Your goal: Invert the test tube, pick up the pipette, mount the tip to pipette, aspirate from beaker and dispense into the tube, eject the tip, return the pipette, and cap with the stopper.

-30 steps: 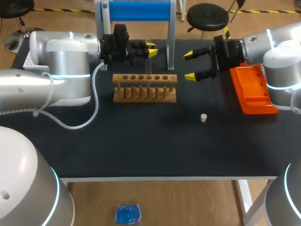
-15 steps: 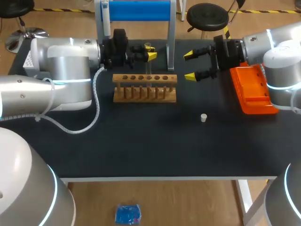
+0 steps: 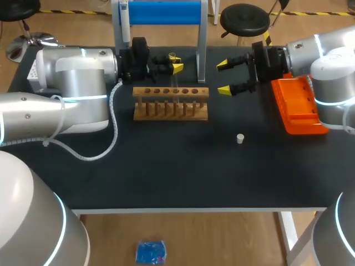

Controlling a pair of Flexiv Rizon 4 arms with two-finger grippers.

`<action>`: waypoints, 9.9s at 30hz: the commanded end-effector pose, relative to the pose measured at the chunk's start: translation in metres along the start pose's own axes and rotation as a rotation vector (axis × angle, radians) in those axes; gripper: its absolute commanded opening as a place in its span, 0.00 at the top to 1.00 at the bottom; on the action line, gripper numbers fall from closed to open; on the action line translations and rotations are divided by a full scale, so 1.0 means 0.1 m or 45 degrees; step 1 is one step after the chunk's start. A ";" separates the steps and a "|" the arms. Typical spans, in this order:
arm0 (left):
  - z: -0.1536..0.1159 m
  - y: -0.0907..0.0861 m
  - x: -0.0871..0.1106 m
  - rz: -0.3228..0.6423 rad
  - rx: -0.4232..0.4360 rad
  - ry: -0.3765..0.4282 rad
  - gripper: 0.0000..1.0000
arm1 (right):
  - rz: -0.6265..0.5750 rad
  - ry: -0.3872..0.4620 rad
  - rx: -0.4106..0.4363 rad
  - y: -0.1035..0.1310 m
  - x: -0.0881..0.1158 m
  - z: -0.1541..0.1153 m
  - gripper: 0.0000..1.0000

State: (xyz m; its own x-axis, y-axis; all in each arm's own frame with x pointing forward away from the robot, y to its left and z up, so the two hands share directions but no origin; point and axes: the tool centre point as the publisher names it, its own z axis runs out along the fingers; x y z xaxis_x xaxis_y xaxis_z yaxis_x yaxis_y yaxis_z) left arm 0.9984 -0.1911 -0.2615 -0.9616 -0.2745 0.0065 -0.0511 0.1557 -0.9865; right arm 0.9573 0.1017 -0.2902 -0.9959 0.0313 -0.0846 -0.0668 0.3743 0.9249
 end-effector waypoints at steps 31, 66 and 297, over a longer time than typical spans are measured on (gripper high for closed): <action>0.06 0.12 0.01 -0.031 -0.023 0.003 0.00 | 0.000 0.004 0.000 0.00 -0.01 -0.01 0.00; -1.20 -0.53 0.39 -0.014 -0.321 -0.204 0.00 | 0.000 0.004 0.000 0.00 -0.01 -0.01 0.00; -3.52 1.60 -2.41 -0.706 -0.600 -1.349 0.67 | 0.000 0.004 0.000 0.00 -0.01 -0.01 0.00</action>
State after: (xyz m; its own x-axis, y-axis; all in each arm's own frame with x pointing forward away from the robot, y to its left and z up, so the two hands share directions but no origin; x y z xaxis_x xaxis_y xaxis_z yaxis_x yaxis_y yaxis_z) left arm 1.1266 0.2355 -0.3637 -0.1104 -0.9926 0.0504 -0.6676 0.0365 -0.7436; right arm 0.9573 0.1017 -0.2902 -0.9959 0.0312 -0.0845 -0.0668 0.3743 0.9249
